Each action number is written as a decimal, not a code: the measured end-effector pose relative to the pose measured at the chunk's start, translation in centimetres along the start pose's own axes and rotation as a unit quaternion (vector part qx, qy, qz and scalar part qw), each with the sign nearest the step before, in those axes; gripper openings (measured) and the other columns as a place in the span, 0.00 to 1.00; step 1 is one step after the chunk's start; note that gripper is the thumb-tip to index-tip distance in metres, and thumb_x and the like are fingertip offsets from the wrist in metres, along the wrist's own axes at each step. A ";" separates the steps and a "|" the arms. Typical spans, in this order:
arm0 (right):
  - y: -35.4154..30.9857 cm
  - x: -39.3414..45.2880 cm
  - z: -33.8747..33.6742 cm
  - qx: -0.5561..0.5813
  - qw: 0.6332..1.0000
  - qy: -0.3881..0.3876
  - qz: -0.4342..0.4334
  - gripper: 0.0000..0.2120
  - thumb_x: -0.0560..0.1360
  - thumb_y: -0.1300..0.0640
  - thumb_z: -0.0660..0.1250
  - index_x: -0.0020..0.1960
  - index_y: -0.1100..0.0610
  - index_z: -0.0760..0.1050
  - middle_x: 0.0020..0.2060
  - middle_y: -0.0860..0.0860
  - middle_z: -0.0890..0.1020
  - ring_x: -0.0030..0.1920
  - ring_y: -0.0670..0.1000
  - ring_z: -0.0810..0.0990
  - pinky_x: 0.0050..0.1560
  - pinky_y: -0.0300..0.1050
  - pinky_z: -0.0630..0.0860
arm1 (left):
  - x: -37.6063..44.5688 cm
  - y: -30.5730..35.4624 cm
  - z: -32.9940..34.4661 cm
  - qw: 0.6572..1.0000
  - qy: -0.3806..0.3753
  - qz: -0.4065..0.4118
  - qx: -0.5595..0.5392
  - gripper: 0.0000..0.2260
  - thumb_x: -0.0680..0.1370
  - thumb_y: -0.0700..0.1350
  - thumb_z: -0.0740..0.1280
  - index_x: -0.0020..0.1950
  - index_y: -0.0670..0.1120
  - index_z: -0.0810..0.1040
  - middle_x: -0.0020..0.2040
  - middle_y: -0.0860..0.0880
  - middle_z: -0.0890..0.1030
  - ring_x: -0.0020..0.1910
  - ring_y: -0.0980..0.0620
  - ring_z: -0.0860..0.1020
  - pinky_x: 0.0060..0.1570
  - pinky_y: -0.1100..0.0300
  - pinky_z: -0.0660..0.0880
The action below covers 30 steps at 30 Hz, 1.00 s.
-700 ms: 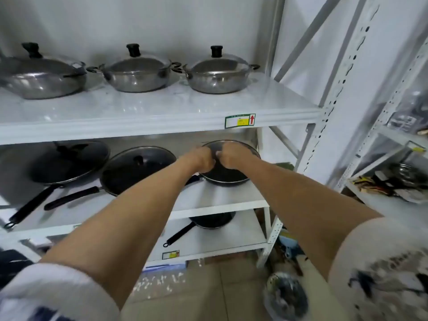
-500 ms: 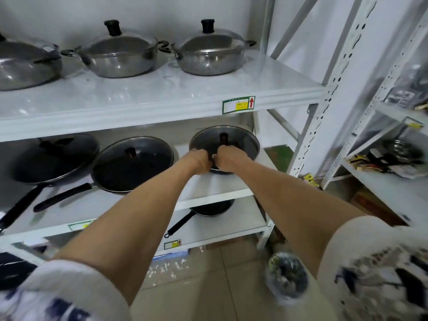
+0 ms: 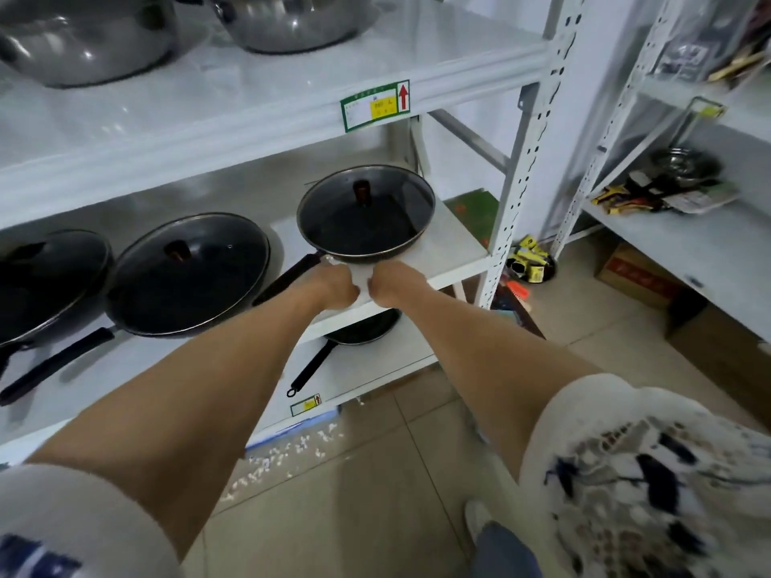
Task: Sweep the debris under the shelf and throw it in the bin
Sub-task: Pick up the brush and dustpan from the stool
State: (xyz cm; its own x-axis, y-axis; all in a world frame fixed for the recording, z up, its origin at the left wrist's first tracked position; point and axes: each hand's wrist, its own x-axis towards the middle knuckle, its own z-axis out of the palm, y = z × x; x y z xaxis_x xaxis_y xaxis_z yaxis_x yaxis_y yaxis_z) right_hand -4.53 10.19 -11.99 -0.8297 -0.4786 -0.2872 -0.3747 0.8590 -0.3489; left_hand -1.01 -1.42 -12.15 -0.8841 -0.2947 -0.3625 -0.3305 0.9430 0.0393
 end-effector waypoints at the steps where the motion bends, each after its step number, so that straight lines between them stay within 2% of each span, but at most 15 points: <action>1: 0.8 0.4 0.2 -0.001 1.000 -0.011 0.000 0.14 0.79 0.57 0.58 0.62 0.58 0.73 0.60 0.56 0.78 0.61 0.58 0.76 0.62 0.53 0.72 | 0.7 0.6 0.6 1.000 -0.013 -0.005 0.002 0.18 0.83 0.48 0.57 0.66 0.39 0.73 0.66 0.41 0.76 0.65 0.42 0.74 0.66 0.52 0.69; 4: 3.6 1.9 0.6 -0.003 0.999 -0.038 -0.008 0.13 0.78 0.60 0.58 0.61 0.59 0.72 0.58 0.56 0.78 0.60 0.58 0.77 0.62 0.54 0.73 | 3.0 2.8 1.9 0.999 -0.038 -0.025 -0.008 0.20 0.83 0.50 0.56 0.70 0.40 0.70 0.68 0.40 0.74 0.66 0.42 0.74 0.65 0.52 0.70; 9: 11.3 5.6 1.2 0.004 0.997 -0.075 0.006 0.13 0.78 0.60 0.58 0.61 0.60 0.72 0.58 0.57 0.79 0.59 0.59 0.77 0.57 0.51 0.73 | 7.9 8.8 4.1 0.995 -0.095 -0.029 -0.024 0.18 0.82 0.50 0.59 0.65 0.39 0.73 0.63 0.41 0.77 0.60 0.41 0.77 0.56 0.53 0.73; 13: 18.2 8.5 2.8 0.027 0.993 -0.107 0.030 0.15 0.79 0.59 0.56 0.63 0.60 0.72 0.60 0.56 0.78 0.59 0.58 0.77 0.58 0.51 0.73 | 12.0 14.0 7.0 0.989 -0.126 -0.020 -0.075 0.15 0.82 0.48 0.59 0.60 0.39 0.75 0.56 0.42 0.79 0.52 0.44 0.77 0.48 0.58 0.70; 14: 20.0 9.1 3.2 0.034 0.992 -0.114 0.039 0.14 0.79 0.59 0.55 0.62 0.60 0.72 0.59 0.57 0.78 0.58 0.58 0.77 0.58 0.51 0.73 | 12.8 15.3 7.8 0.987 -0.134 -0.018 -0.083 0.13 0.82 0.48 0.58 0.55 0.39 0.76 0.51 0.43 0.78 0.51 0.45 0.76 0.47 0.58 0.69; 15: 21.7 9.6 3.7 0.038 0.990 -0.123 0.049 0.13 0.79 0.60 0.55 0.61 0.60 0.72 0.59 0.57 0.78 0.58 0.58 0.78 0.59 0.52 0.74 | 13.7 16.7 8.7 0.986 -0.143 -0.012 -0.088 0.13 0.82 0.47 0.58 0.46 0.40 0.76 0.44 0.45 0.77 0.48 0.46 0.75 0.44 0.58 0.69; 16: 23.6 10.1 4.3 0.042 0.989 -0.133 0.058 0.13 0.79 0.61 0.56 0.60 0.61 0.72 0.59 0.58 0.78 0.58 0.59 0.78 0.59 0.52 0.74 | 14.7 18.0 9.8 0.984 -0.153 -0.009 -0.090 0.15 0.82 0.46 0.58 0.37 0.42 0.72 0.38 0.47 0.74 0.44 0.47 0.74 0.41 0.58 0.68; 18: 26.5 10.9 5.4 0.048 0.985 -0.150 0.070 0.12 0.78 0.61 0.57 0.60 0.62 0.72 0.60 0.59 0.77 0.58 0.60 0.77 0.60 0.53 0.74 | 16.0 20.2 11.6 0.979 -0.181 -0.005 -0.091 0.19 0.82 0.45 0.57 0.31 0.44 0.64 0.33 0.48 0.69 0.40 0.48 0.72 0.37 0.58 0.65; 20: 29.4 11.7 6.7 0.051 0.982 -0.162 0.085 0.13 0.78 0.60 0.58 0.60 0.62 0.73 0.60 0.59 0.78 0.59 0.60 0.78 0.59 0.53 0.74 | 17.3 22.3 13.6 0.974 -0.201 -0.004 -0.106 0.15 0.82 0.46 0.57 0.36 0.43 0.70 0.41 0.45 0.75 0.45 0.46 0.74 0.40 0.57 0.67; 21: 30.8 12.2 7.5 0.056 0.980 -0.163 0.094 0.13 0.78 0.59 0.59 0.60 0.62 0.73 0.61 0.59 0.78 0.60 0.60 0.78 0.59 0.52 0.74 | 17.9 23.4 14.5 0.972 -0.210 -0.003 -0.105 0.13 0.82 0.47 0.57 0.45 0.41 0.75 0.50 0.42 0.78 0.51 0.45 0.75 0.46 0.57 0.70; 23: 33.2 13.0 9.1 0.072 0.979 -0.154 0.110 0.14 0.78 0.59 0.59 0.61 0.62 0.73 0.61 0.59 0.78 0.60 0.60 0.78 0.58 0.51 0.75 | 18.9 25.1 16.2 0.972 -0.211 -0.005 -0.106 0.16 0.83 0.48 0.58 0.64 0.40 0.74 0.66 0.41 0.75 0.64 0.43 0.74 0.59 0.57 0.70; 24: 34.3 13.4 9.9 0.082 0.978 -0.153 0.118 0.14 0.79 0.59 0.58 0.61 0.62 0.74 0.60 0.59 0.79 0.59 0.60 0.78 0.57 0.51 0.75 | 19.6 25.8 17.2 0.971 -0.212 -0.009 -0.112 0.17 0.82 0.49 0.58 0.67 0.40 0.73 0.68 0.42 0.74 0.66 0.43 0.73 0.62 0.57 0.69; 28: 37.7 15.3 13.9 0.112 0.970 -0.148 0.156 0.15 0.79 0.54 0.58 0.60 0.61 0.75 0.57 0.58 0.80 0.57 0.59 0.80 0.54 0.51 0.76 | 22.2 27.9 21.6 0.969 -0.211 -0.004 -0.128 0.18 0.83 0.50 0.56 0.64 0.39 0.74 0.66 0.40 0.76 0.64 0.42 0.74 0.57 0.57 0.70; 30: 39.1 16.3 15.8 0.121 0.966 -0.150 0.170 0.15 0.79 0.54 0.59 0.59 0.61 0.75 0.56 0.58 0.81 0.56 0.59 0.80 0.57 0.52 0.78 | 23.3 28.6 23.7 0.967 -0.217 -0.001 -0.136 0.16 0.83 0.47 0.56 0.62 0.38 0.75 0.64 0.40 0.77 0.63 0.42 0.76 0.56 0.57 0.71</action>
State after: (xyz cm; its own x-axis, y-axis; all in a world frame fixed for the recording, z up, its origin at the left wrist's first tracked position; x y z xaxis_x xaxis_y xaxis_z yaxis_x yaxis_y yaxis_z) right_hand -26.18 33.15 -44.38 -0.7163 -0.2393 -0.6555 0.0359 0.9255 -0.3772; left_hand -23.21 22.37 -41.58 -0.6817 -0.1483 -0.7164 -0.4587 0.8495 0.2606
